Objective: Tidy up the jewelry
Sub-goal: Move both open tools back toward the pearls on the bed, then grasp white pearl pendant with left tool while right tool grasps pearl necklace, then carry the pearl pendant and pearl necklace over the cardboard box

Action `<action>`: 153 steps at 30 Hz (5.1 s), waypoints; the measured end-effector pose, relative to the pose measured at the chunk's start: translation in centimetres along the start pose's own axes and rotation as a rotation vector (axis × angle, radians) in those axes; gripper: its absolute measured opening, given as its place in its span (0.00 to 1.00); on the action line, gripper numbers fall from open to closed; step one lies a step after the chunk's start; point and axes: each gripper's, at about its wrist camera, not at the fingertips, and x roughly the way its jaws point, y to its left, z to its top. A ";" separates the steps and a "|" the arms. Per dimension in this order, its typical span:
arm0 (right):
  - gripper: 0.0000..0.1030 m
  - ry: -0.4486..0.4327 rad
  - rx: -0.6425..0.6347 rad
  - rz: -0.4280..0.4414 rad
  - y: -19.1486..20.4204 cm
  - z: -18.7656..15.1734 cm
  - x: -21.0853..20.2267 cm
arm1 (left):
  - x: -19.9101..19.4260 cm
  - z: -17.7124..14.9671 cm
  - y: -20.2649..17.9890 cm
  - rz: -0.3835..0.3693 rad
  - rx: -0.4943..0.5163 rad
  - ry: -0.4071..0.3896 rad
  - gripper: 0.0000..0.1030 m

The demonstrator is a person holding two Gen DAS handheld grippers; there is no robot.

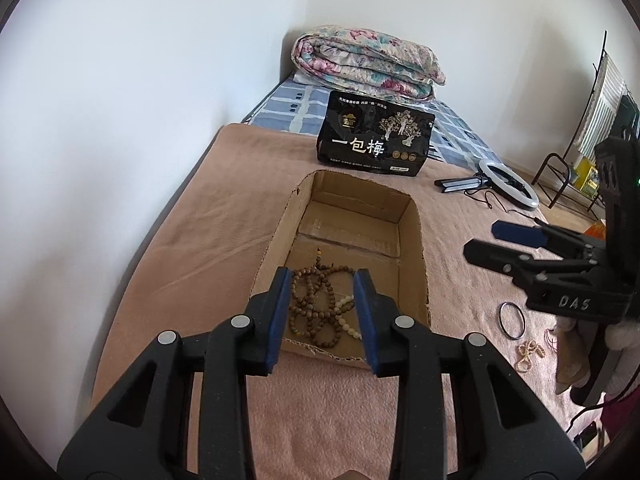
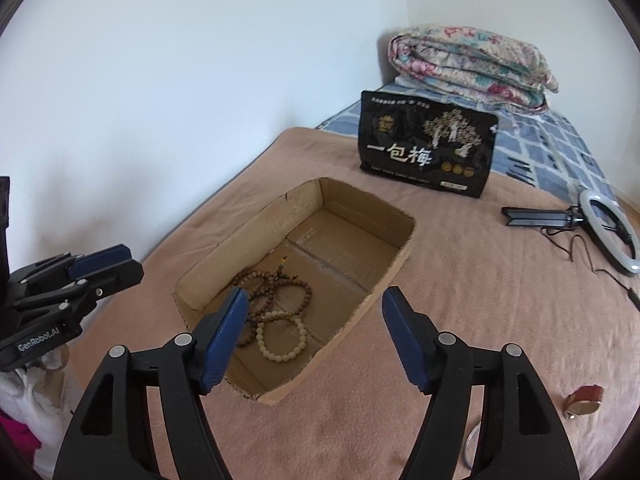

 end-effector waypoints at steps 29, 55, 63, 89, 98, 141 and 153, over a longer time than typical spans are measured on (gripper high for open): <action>0.79 -0.121 0.111 -0.292 -14.3 -8.9 -15.8 | -0.2 -4.2 -14.6 -0.211 0.227 0.061 0.71; 0.79 0.137 0.070 -0.121 -15.3 -19.0 -7.2 | 9.2 -10.6 -20.7 -0.306 0.367 0.274 0.28; 0.79 0.170 0.058 -0.107 -15.3 -19.3 -4.7 | 12.1 -11.3 -21.7 -0.288 0.404 0.317 0.21; 0.79 0.254 -0.043 -0.090 -13.5 -19.8 -1.7 | 13.3 -12.0 -21.6 -0.288 0.398 0.323 0.09; 0.30 0.260 -0.055 -0.136 -13.7 -19.2 -1.9 | 12.8 -11.9 -21.3 -0.280 0.397 0.319 0.09; 0.03 -0.001 -0.024 -0.107 -11.3 -10.7 -11.8 | 1.9 -5.9 -14.2 -0.253 0.250 0.084 0.09; 0.03 -0.077 -0.067 -0.053 -9.2 -4.9 -10.5 | 1.2 -2.6 -9.3 -0.173 0.201 0.031 0.09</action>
